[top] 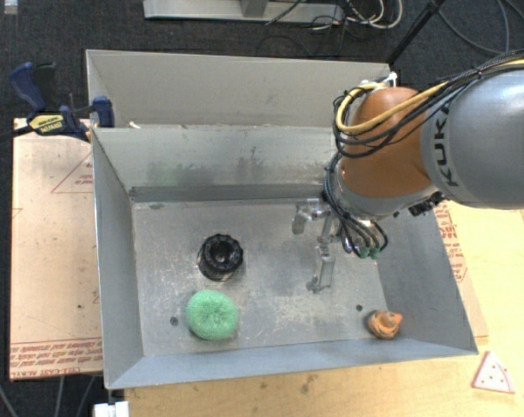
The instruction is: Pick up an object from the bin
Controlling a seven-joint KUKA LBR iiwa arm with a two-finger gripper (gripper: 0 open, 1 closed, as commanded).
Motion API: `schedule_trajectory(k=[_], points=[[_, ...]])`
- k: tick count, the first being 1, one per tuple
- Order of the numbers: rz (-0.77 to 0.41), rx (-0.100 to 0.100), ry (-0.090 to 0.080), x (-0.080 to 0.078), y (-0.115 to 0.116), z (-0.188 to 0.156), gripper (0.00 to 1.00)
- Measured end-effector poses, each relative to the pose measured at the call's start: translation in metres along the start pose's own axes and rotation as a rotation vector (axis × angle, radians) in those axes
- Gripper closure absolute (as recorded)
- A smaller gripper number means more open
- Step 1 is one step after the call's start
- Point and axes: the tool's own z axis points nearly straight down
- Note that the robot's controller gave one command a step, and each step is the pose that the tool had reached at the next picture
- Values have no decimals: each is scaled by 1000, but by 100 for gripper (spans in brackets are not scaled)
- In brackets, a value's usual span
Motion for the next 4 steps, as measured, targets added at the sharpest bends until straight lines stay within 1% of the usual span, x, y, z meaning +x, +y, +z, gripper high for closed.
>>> schedule_trajectory(k=[1, 2, 3, 4], points=[[0, 0, -7, -2, 0, -5, 0], [27, 0, -19, -48, 39, 30, 0], [-71, -2, -8, -69, 67, 60, 0], [-111, 0, -8, -49, 91, 65, 0]])
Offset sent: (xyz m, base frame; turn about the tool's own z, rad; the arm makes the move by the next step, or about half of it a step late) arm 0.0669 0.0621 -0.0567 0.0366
